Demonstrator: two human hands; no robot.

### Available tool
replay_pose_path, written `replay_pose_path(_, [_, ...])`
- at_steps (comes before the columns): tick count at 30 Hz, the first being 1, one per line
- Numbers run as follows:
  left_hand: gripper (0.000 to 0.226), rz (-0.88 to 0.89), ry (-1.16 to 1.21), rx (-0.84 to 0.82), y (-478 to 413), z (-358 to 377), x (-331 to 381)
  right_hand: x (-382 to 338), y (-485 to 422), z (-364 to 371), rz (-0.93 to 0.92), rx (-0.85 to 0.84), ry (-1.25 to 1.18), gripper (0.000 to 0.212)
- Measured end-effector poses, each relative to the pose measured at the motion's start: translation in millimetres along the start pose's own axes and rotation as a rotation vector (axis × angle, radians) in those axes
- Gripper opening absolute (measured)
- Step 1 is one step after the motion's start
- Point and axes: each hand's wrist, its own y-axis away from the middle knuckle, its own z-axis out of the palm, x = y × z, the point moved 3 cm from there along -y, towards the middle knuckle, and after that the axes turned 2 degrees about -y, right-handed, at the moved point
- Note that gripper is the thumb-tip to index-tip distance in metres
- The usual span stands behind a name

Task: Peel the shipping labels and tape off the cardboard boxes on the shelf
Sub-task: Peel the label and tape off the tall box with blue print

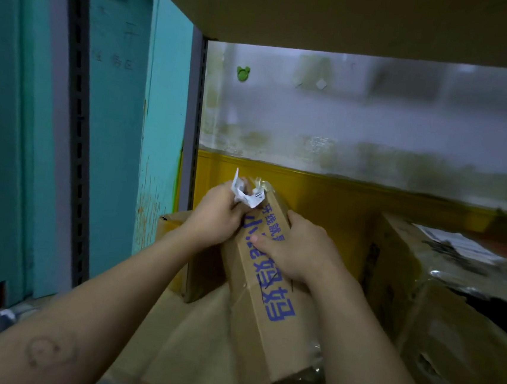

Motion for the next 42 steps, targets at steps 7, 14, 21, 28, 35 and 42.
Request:
replay_pose_path(7, [0.006,-0.060,-0.023,0.010,-0.6,9.5,1.1,-12.0,23.6,-15.5,0.029,-0.028,0.233,0.079])
replay_pose_path(14, [0.014,-0.126,-0.074,0.019,4.0,19.4,6.0,-28.4,38.6,1.6,-0.024,-0.151,0.405,0.085])
replay_pose_path(21, [0.028,-0.259,-0.065,-0.053,0.9,33.8,0.7,-25.3,41.6,2.8,0.027,-0.315,0.544,0.125])
replay_pose_path(28, [0.019,-0.356,-0.032,-0.092,-4.6,60.8,-13.7,-12.7,27.6,12.5,0.026,-0.300,0.500,0.097])
replay_pose_path(35, [0.022,-0.329,-0.073,-0.151,-19.0,65.6,-18.7,-8.1,24.9,9.2,0.055,-0.302,0.484,0.094])
replay_pose_path(42, [0.021,-0.332,-0.080,-0.150,-26.2,70.6,-21.9,-6.9,25.2,7.4,0.078,-0.316,0.475,0.095])
